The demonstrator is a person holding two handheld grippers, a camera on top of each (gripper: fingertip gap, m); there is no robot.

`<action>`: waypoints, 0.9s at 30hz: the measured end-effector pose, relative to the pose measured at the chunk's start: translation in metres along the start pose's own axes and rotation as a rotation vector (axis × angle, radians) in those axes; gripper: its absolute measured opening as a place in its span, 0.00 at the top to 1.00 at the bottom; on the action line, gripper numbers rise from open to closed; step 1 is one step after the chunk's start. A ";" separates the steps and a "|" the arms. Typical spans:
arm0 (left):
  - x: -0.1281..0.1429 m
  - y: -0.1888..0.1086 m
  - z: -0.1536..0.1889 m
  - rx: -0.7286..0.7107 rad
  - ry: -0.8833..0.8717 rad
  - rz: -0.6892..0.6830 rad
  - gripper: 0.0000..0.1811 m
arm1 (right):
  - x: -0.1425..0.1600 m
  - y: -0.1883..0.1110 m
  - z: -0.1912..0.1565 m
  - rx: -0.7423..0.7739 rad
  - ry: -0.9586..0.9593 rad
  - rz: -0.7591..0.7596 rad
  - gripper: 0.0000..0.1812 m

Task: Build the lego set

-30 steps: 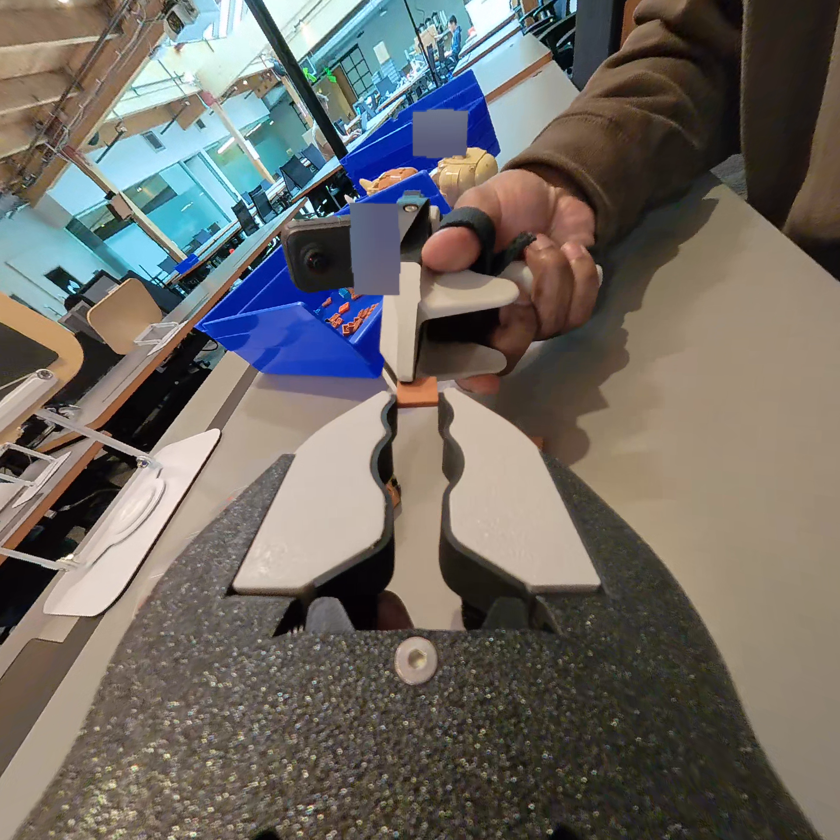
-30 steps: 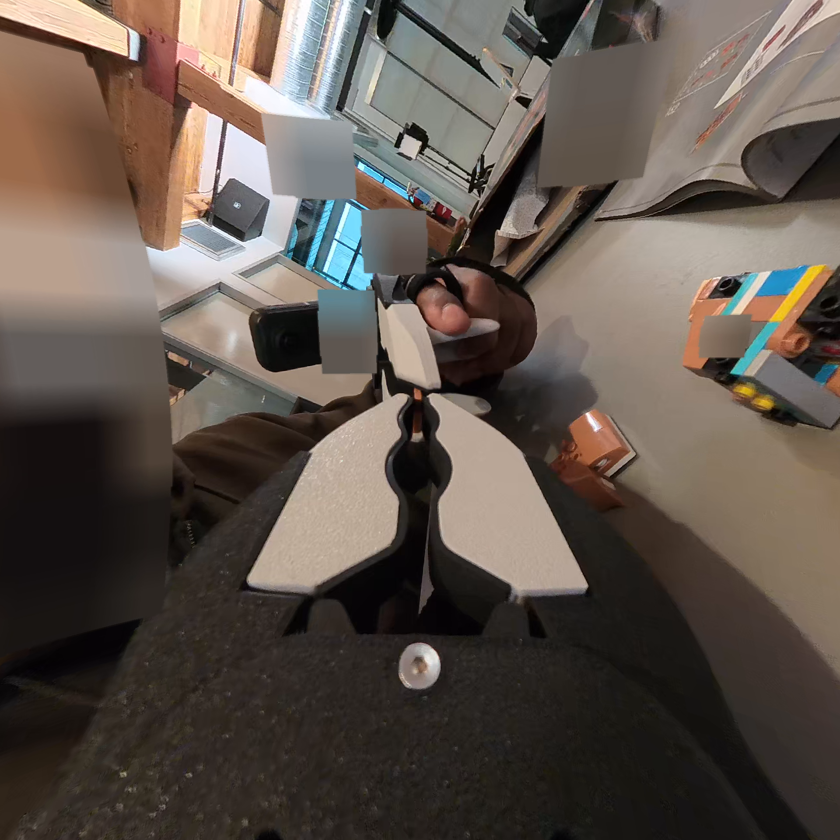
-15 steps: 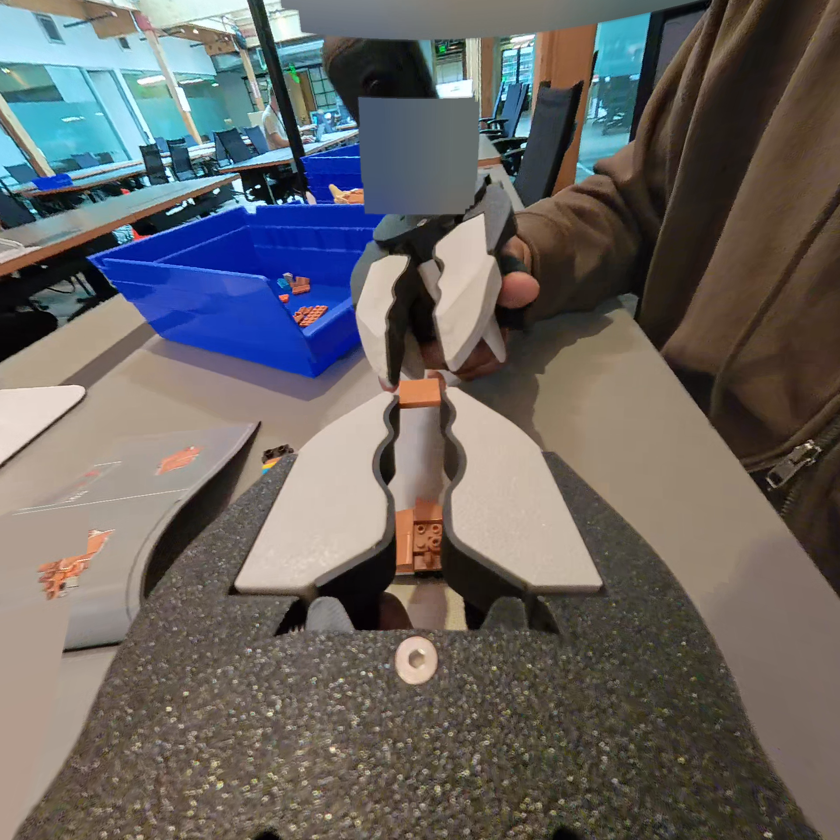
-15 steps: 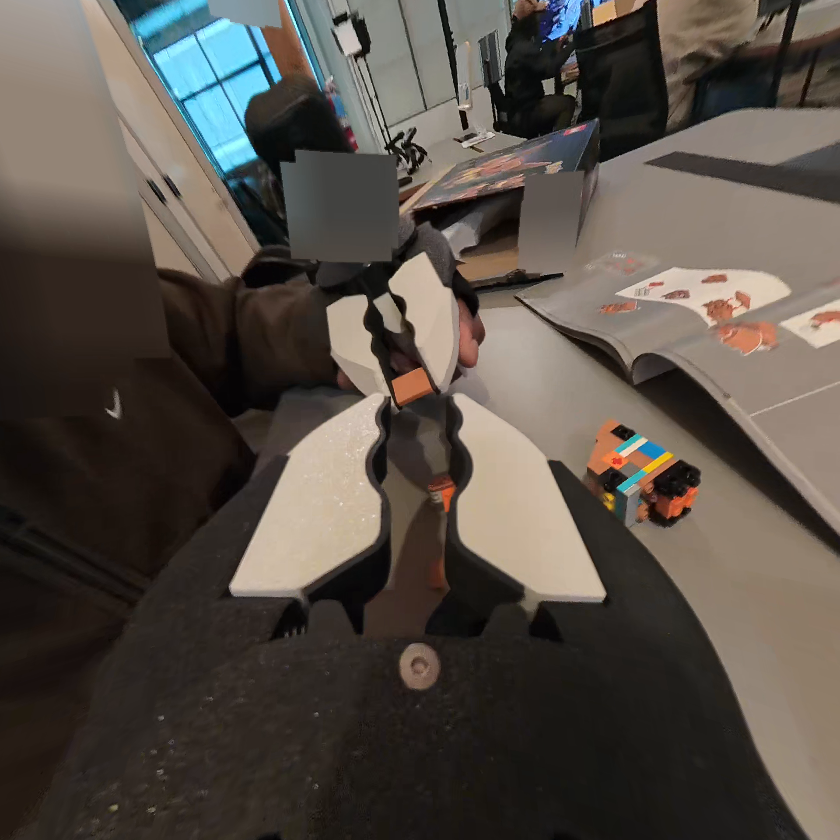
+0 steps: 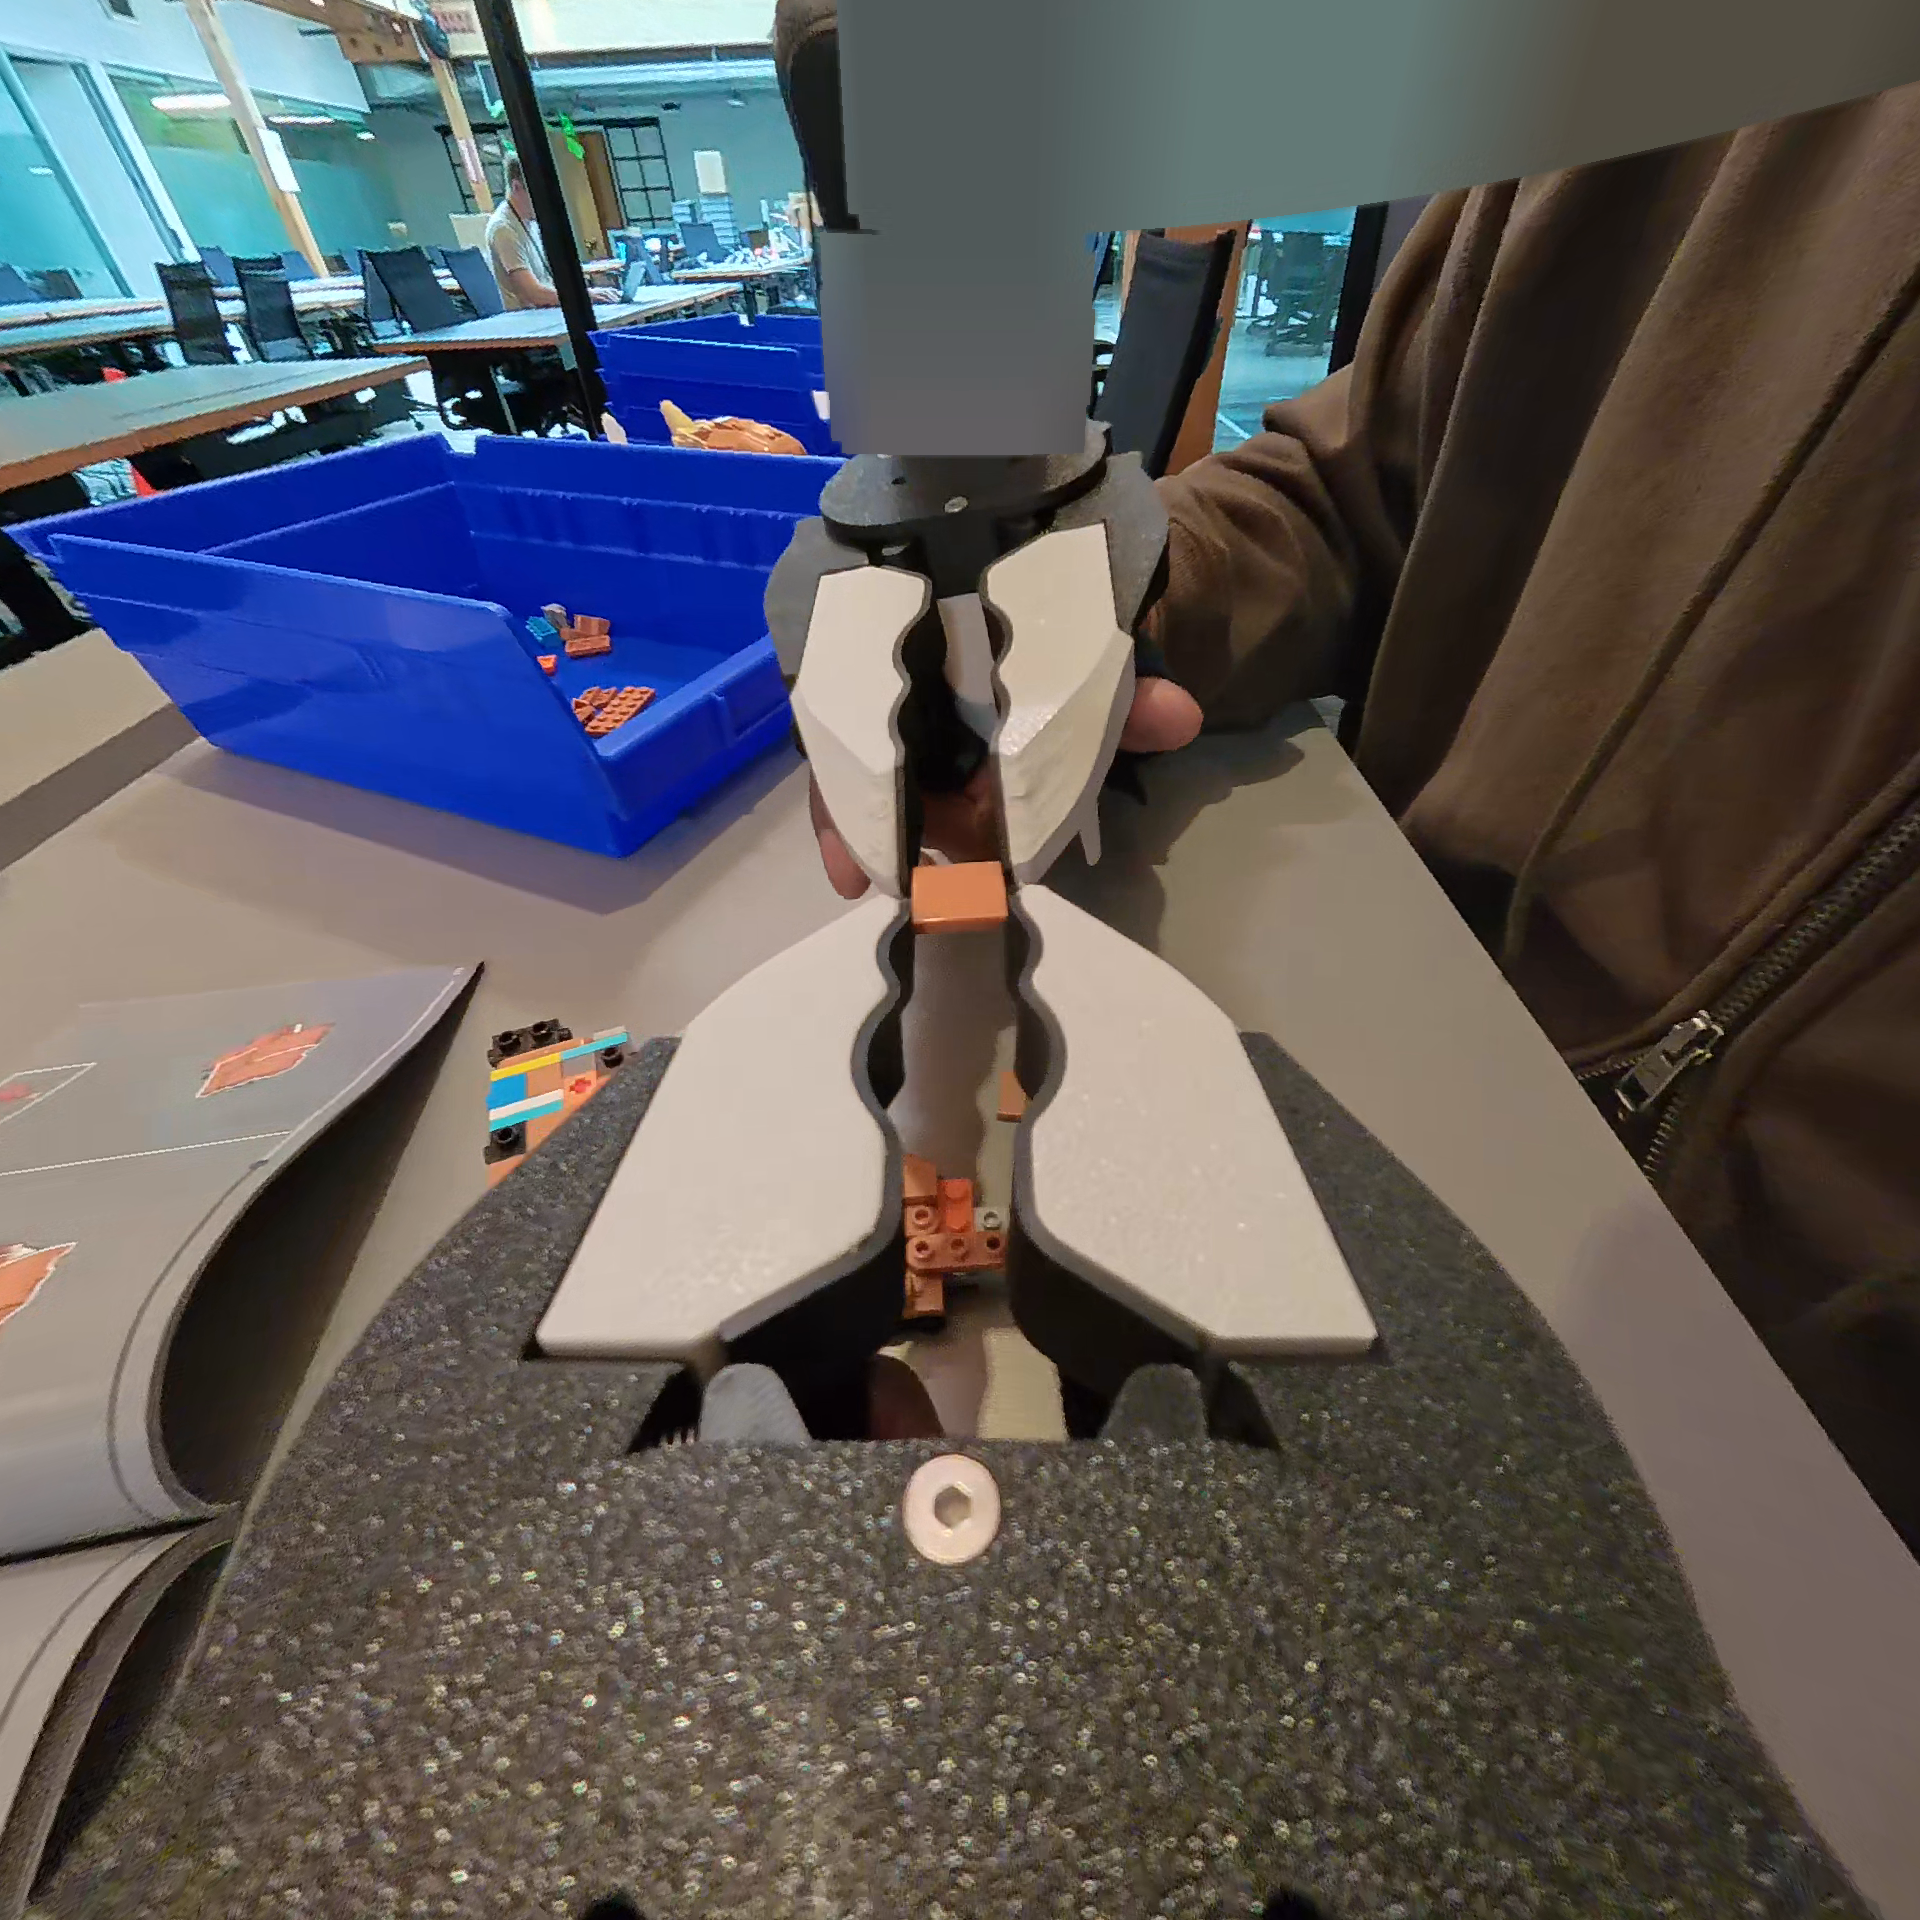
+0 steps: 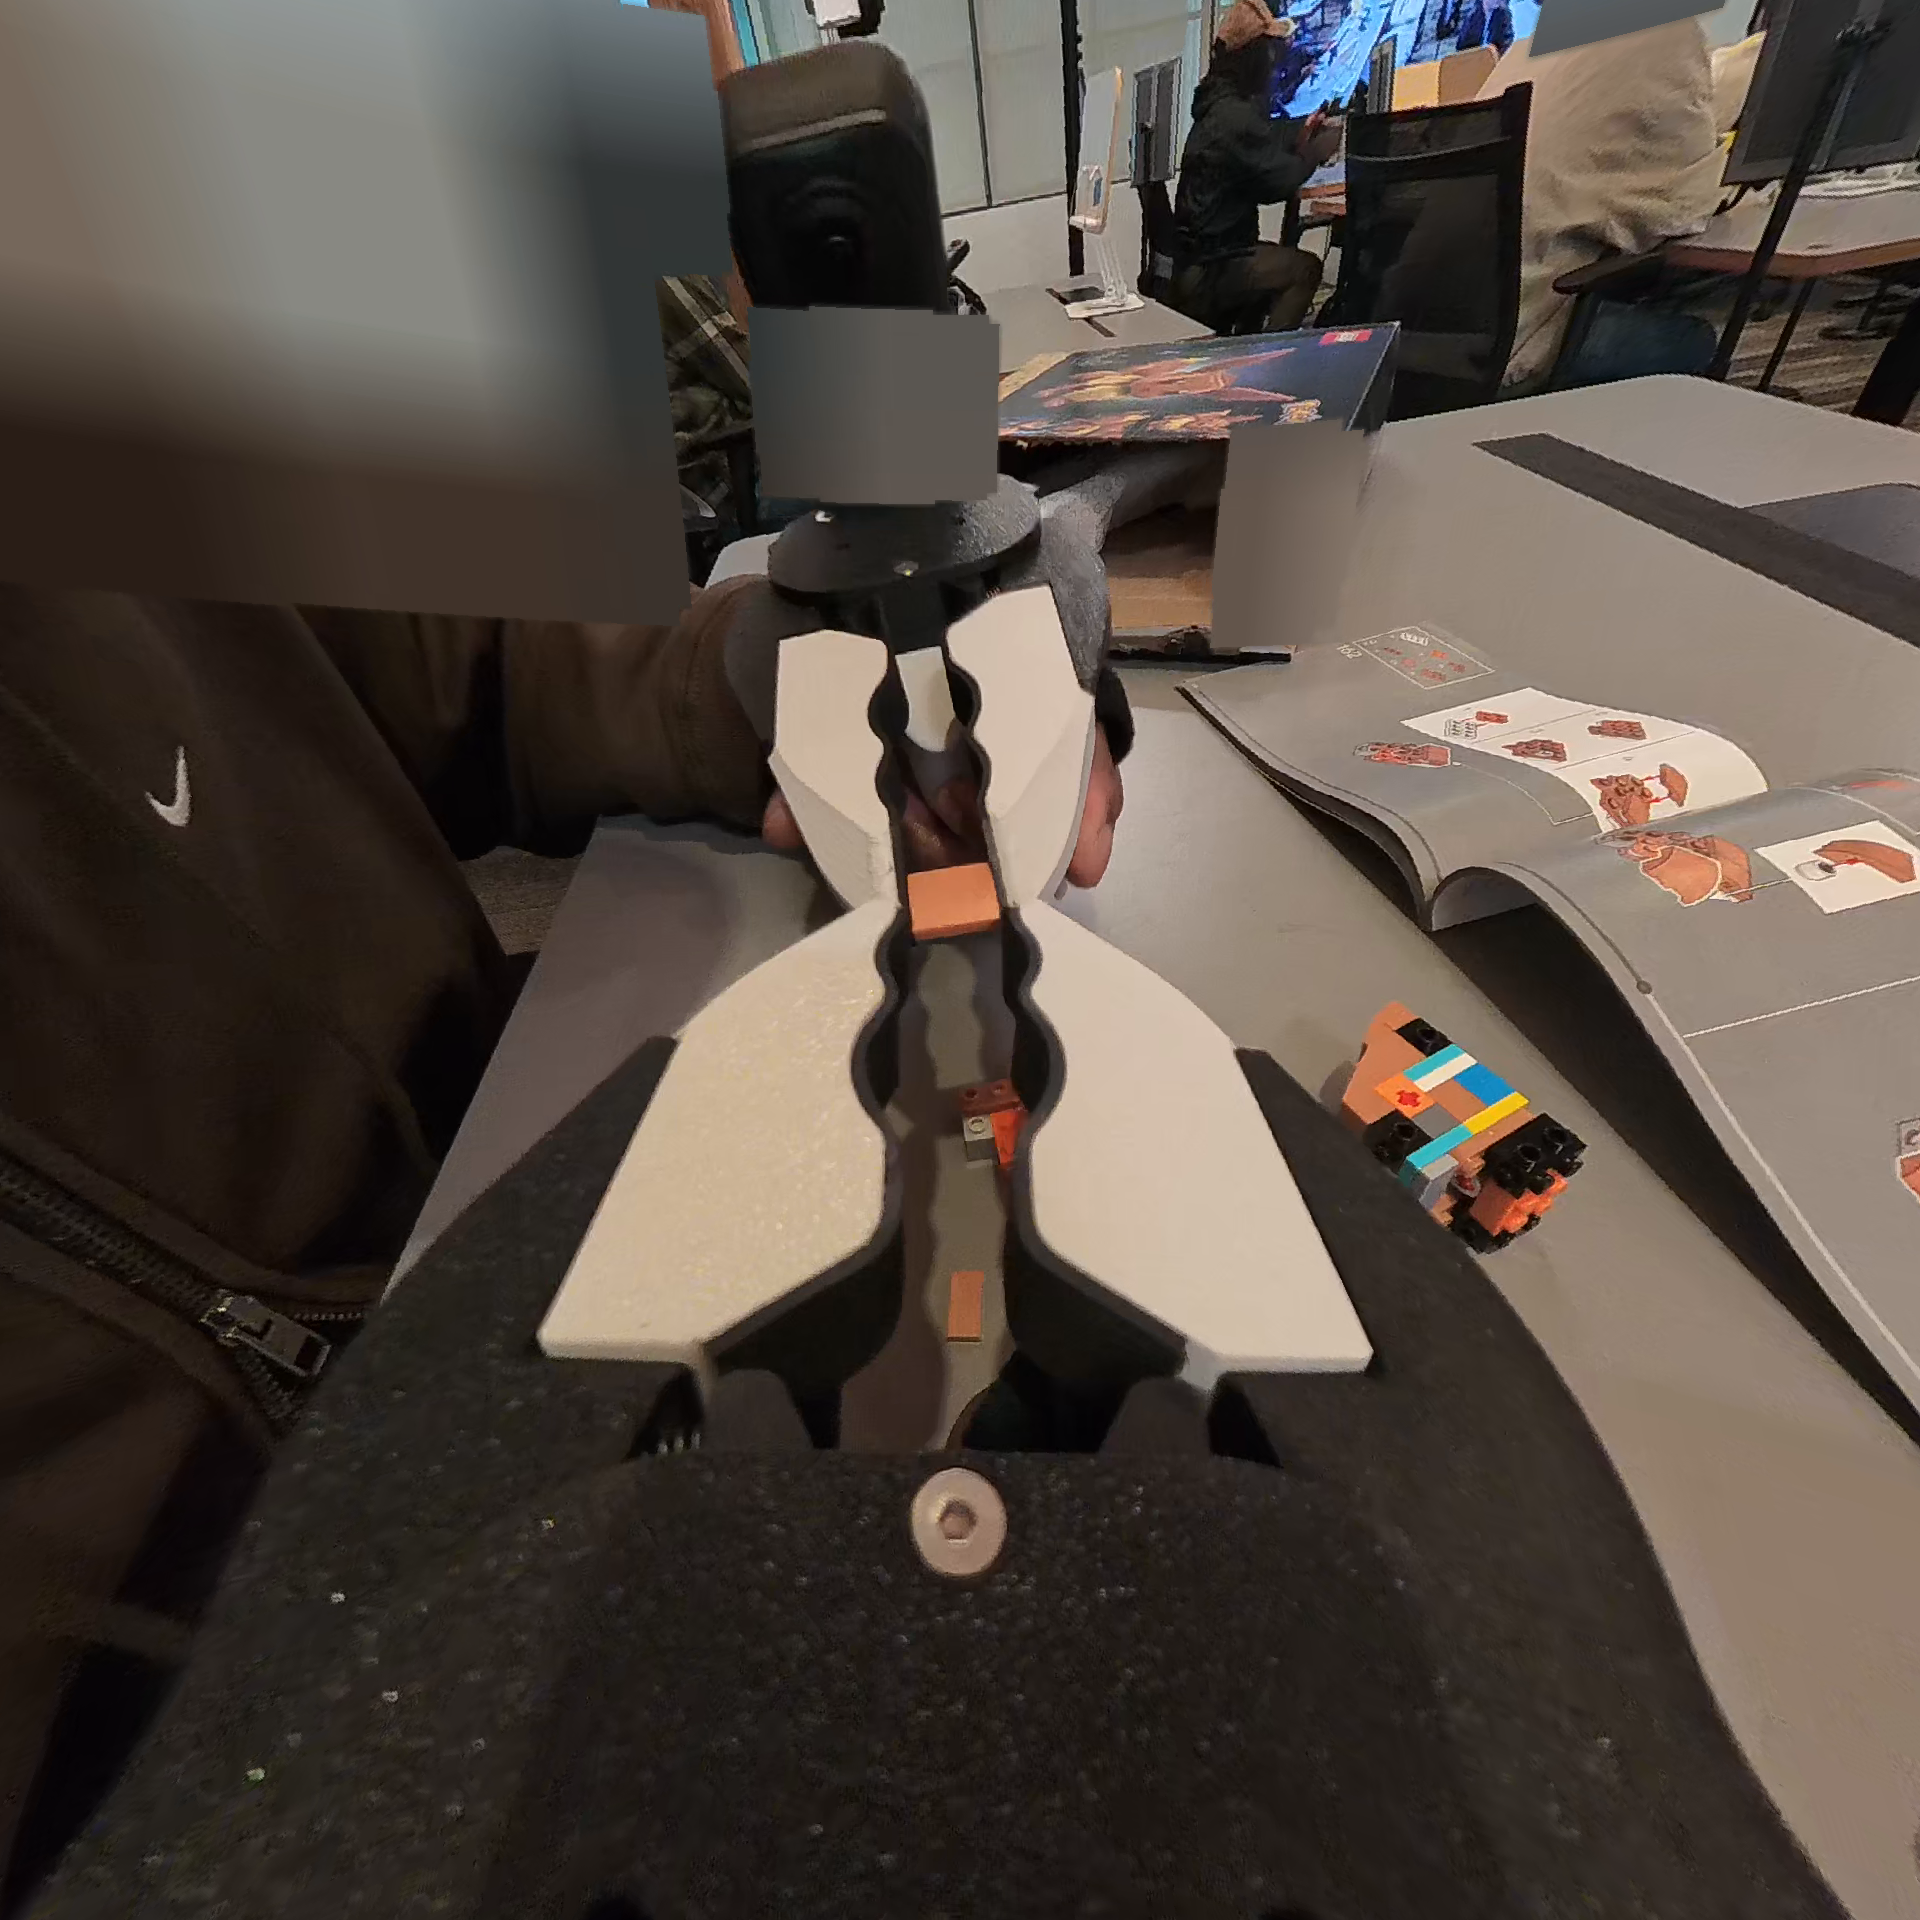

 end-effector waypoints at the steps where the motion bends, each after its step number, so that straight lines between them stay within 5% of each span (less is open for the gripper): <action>1: 0.000 0.000 0.000 0.011 -0.007 -0.002 0.91 | 0.000 0.000 -0.001 -0.006 -0.004 -0.001 0.91; 8: 0.000 -0.001 0.000 0.026 -0.020 0.006 0.90 | 0.001 0.000 0.000 -0.017 0.011 0.005 0.91; 10: -0.001 -0.005 -0.002 0.010 -0.011 -0.008 0.83 | 0.001 -0.002 0.002 -0.013 0.022 0.009 0.91; 18: 0.033 -0.003 -0.010 -0.104 0.047 -0.486 0.67 | 0.000 -0.015 0.009 0.043 0.024 0.017 0.91; 27: 0.043 0.006 -0.011 -0.151 -0.027 -0.591 0.65 | 0.005 -0.015 0.010 0.056 0.027 -0.021 0.91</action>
Point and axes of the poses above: each gripper's, where its closed fingertips meet, y out along the fingers, x out of its underside, z = x × y across the jaws, the point moved 9 cm from there along -y, back along the fingers, and after that the axes turned 7 degrees about -y, right-handed, at the moved point
